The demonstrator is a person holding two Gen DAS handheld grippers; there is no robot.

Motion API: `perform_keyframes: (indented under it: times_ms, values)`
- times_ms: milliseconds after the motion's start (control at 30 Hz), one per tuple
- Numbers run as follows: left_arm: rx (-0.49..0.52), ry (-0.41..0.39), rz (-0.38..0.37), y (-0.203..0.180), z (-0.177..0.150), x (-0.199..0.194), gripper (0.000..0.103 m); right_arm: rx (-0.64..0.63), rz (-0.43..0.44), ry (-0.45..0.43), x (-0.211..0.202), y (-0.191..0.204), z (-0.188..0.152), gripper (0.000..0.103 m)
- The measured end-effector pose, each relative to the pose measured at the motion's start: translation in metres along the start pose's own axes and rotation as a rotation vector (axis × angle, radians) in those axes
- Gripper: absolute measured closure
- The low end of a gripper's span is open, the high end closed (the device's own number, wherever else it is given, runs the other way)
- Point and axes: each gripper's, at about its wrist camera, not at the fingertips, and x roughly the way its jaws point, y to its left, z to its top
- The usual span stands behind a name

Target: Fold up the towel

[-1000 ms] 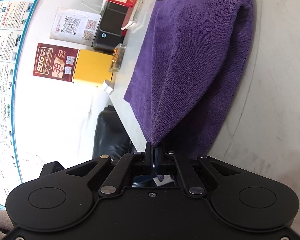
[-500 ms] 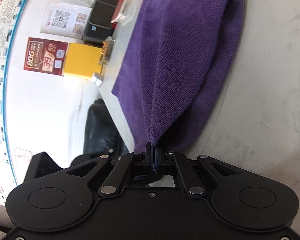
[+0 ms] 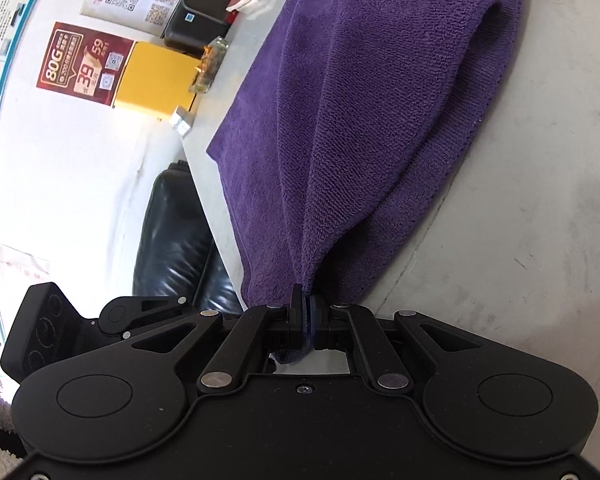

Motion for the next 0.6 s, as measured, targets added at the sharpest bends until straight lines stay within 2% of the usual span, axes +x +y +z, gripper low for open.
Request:
perform_keyframes:
  times_ms: [133, 400, 600]
  values:
    - [-0.01, -0.011, 0.015, 0.003, -0.001, -0.006, 0.082, 0.005, 0.004, 0.002, 0.0, 0.0, 0.0, 0.101]
    - [0.001, -0.015, -0.002, 0.0, 0.001, 0.003, 0.082, 0.099, 0.078, -0.016, 0.003, -0.009, -0.002, 0.099]
    - [-0.008, -0.022, -0.009, 0.001, 0.003, 0.006, 0.082, 0.116, 0.101, -0.011, 0.007, -0.011, -0.005, 0.088]
